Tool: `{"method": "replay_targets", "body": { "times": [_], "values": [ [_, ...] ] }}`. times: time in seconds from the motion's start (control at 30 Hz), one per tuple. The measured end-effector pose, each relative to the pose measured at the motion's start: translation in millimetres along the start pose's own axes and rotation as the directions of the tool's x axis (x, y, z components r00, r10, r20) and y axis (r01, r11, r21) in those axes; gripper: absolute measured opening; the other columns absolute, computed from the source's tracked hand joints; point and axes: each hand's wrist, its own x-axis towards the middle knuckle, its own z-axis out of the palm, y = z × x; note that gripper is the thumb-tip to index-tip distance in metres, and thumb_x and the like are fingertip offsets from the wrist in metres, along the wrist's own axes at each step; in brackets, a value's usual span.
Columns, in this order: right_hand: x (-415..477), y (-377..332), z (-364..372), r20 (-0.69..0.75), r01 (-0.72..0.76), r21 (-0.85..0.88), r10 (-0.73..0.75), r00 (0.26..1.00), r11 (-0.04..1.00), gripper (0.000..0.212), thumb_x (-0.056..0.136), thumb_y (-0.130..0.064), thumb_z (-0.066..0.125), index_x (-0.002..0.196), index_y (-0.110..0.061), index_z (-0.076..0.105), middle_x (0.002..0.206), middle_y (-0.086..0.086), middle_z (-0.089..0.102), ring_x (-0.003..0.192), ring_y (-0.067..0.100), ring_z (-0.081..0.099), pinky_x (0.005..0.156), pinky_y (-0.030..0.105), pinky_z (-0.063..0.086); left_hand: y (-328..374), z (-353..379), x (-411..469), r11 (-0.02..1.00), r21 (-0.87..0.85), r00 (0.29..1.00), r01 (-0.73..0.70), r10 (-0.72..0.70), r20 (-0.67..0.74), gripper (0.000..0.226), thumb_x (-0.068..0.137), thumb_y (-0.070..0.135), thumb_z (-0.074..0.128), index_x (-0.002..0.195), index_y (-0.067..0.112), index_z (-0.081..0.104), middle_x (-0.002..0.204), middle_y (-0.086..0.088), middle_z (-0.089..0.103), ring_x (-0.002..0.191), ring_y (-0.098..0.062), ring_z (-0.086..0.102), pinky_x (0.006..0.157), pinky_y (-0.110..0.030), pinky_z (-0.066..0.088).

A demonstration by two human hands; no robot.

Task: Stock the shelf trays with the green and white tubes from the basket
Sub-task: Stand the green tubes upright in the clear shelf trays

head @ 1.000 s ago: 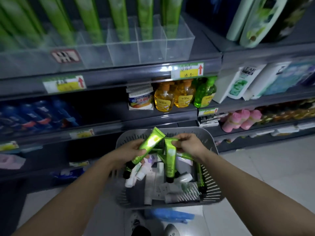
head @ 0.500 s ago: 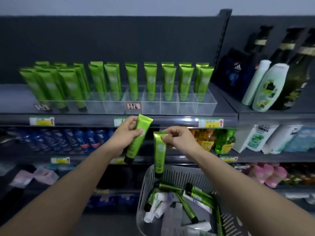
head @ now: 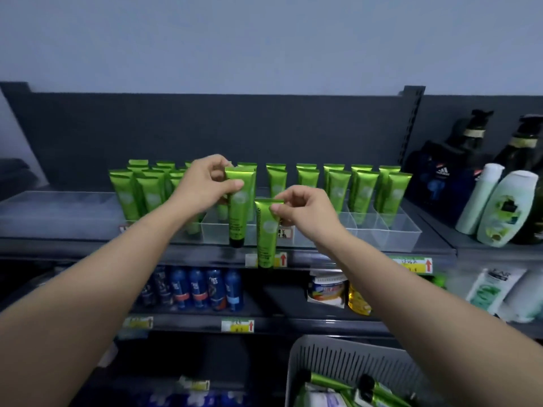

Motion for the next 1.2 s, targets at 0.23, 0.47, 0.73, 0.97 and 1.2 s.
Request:
{"method": "replay_targets", "body": {
  "times": [0.23, 0.47, 0.73, 0.97, 1.2],
  "values": [
    [34, -27, 32, -0.052, 0.056, 0.077, -0.052, 0.997, 0.995, 0.016, 0.081, 0.001, 0.072, 0.076, -0.012, 0.065, 0.066, 0.002, 0.059, 0.051, 0.005, 0.054, 0.054, 0.021, 0.051, -2, -45, 43, 0.980, 0.183, 0.997, -0.073, 0.079, -0.024, 0.025, 0.075, 0.005, 0.078, 0.075, 0.023, 0.060, 0.078, -0.014, 0.063, 0.071, -0.025, 0.062, 0.068, -0.046, 0.059],
    [53, -37, 55, -0.079, 0.100, 0.080, -0.094, 0.992, 0.992, 0.017, 0.078, -0.001, 0.075, 0.073, -0.016, 0.069, 0.064, 0.001, 0.062, 0.052, 0.006, 0.055, 0.054, 0.020, 0.049, -7, -58, 67, 0.902, 0.414, 0.992, -0.122, 0.092, 0.091, 0.014, 0.073, 0.013, 0.080, 0.079, 0.020, 0.070, 0.075, -0.003, 0.070, 0.077, -0.025, 0.068, 0.079, -0.042, 0.055],
    [65, -40, 69, -0.097, 0.128, 0.040, -0.124, 0.988, 0.991, 0.010, 0.079, -0.001, 0.074, 0.079, -0.010, 0.073, 0.064, 0.002, 0.064, 0.051, 0.008, 0.056, 0.056, 0.019, 0.048, -26, -58, 78, 0.847, 0.522, 0.987, -0.101, 0.020, 0.158, 0.009, 0.078, 0.018, 0.076, 0.075, 0.024, 0.069, 0.072, 0.011, 0.063, 0.071, -0.010, 0.057, 0.066, -0.027, 0.041],
    [80, -31, 80, -0.133, 0.108, 0.030, -0.103, 0.986, 0.994, 0.007, 0.080, -0.002, 0.073, 0.086, -0.004, 0.074, 0.071, 0.007, 0.068, 0.060, 0.016, 0.059, 0.063, 0.028, 0.052, -36, -63, 90, 0.822, 0.552, 0.967, -0.142, -0.003, 0.254, 0.024, 0.084, 0.016, 0.069, 0.064, 0.028, 0.063, 0.064, 0.017, 0.057, 0.058, 0.001, 0.048, 0.053, -0.018, 0.032],
    [94, -23, 85, -0.140, 0.103, -0.011, -0.104, 0.985, 0.995, 0.007, 0.082, -0.003, 0.072, 0.086, -0.007, 0.075, 0.070, 0.004, 0.068, 0.058, 0.012, 0.058, 0.064, 0.027, 0.052, -42, -68, 102, 0.816, 0.557, 0.958, -0.153, -0.017, 0.287, 0.028, 0.080, 0.016, 0.073, 0.059, 0.030, 0.062, 0.064, 0.015, 0.059, 0.060, 0.000, 0.051, 0.054, -0.019, 0.034]
  ]
}}
